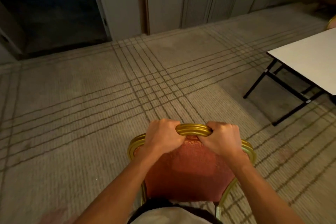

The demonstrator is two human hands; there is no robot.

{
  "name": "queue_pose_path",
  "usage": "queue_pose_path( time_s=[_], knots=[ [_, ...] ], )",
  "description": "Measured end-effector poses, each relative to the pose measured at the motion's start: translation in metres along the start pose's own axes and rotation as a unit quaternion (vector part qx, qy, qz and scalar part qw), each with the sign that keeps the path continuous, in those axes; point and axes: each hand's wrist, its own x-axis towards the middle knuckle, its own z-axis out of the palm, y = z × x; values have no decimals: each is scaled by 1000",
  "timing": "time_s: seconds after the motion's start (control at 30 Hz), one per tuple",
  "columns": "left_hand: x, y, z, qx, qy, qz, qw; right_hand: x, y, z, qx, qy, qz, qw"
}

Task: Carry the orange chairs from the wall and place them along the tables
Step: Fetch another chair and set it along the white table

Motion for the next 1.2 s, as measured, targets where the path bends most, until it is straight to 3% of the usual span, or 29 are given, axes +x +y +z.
queue_pose_path(
  time_s=[0.4,0.77,0.93,1.2],
  knots=[
    [247,-52,6,43,10,82,996,205,51,69,-6,36,40,999],
    [466,-63,40,46,-18,61,997,396,148,155,30,-6,62,998],
    [561,-67,42,44,-6,73,996,479,181,172,28,21,60,998],
    [718,-91,85,18,-40,73,996,610,245,235,12,1,58,998]
  ],
)
